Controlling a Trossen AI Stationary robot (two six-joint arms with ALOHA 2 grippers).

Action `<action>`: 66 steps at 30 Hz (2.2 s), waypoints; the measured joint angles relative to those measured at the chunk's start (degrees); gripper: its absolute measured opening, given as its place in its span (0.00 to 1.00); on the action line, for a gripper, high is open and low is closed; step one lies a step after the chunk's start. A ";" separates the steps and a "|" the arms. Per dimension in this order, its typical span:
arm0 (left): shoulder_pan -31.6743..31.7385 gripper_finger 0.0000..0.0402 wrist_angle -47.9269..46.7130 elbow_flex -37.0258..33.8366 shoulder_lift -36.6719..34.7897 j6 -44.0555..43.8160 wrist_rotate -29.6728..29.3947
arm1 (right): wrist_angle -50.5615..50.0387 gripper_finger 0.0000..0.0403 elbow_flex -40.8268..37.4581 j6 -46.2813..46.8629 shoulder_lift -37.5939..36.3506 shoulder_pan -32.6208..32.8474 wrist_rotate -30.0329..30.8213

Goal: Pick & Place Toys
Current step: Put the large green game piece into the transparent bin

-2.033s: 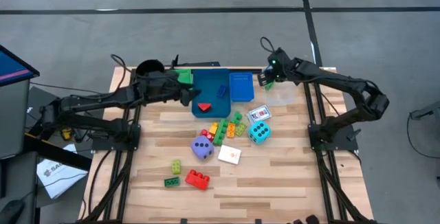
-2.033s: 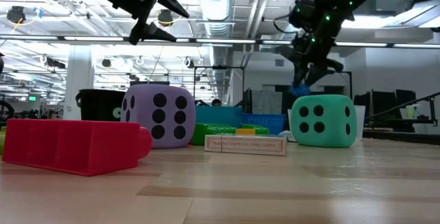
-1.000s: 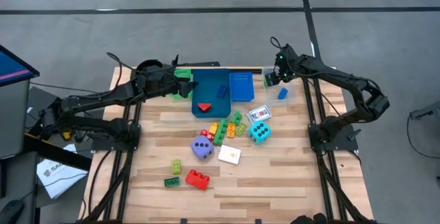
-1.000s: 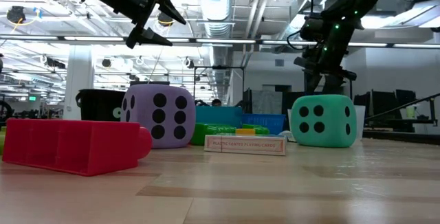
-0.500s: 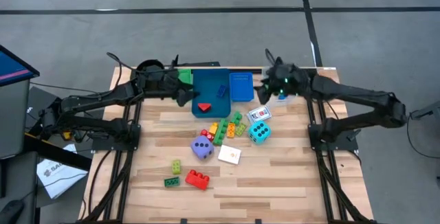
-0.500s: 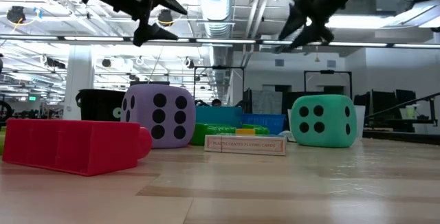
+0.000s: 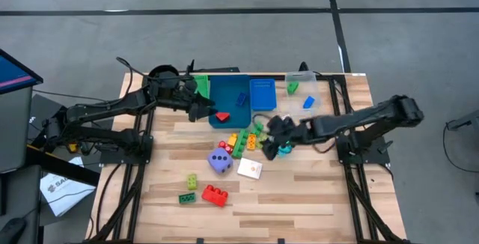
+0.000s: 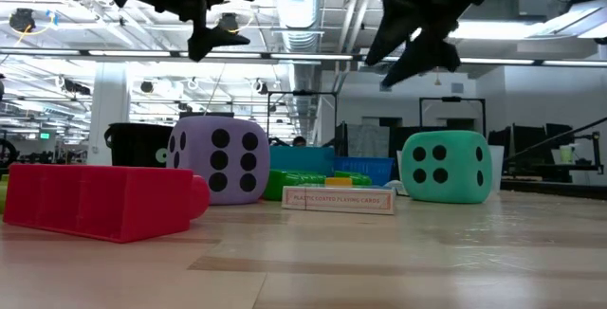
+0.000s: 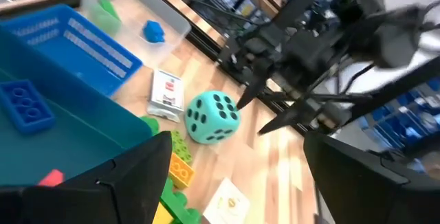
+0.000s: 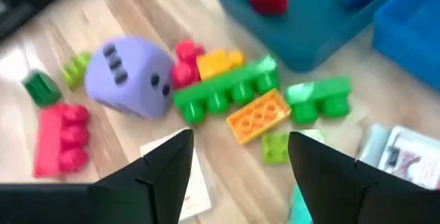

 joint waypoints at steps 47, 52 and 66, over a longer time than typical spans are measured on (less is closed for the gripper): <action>0.00 0.81 0.46 -0.02 0.00 -16.40 1.00 | 5.02 0.52 3.74 0.64 13.93 -12.33 -12.62; 0.00 0.81 0.49 -0.02 0.00 -16.42 0.98 | 3.12 0.52 3.73 8.72 13.93 -13.16 -11.11; 0.00 0.81 0.50 -0.02 0.00 -16.34 1.11 | 3.62 0.52 3.73 16.93 20.33 -15.28 -14.33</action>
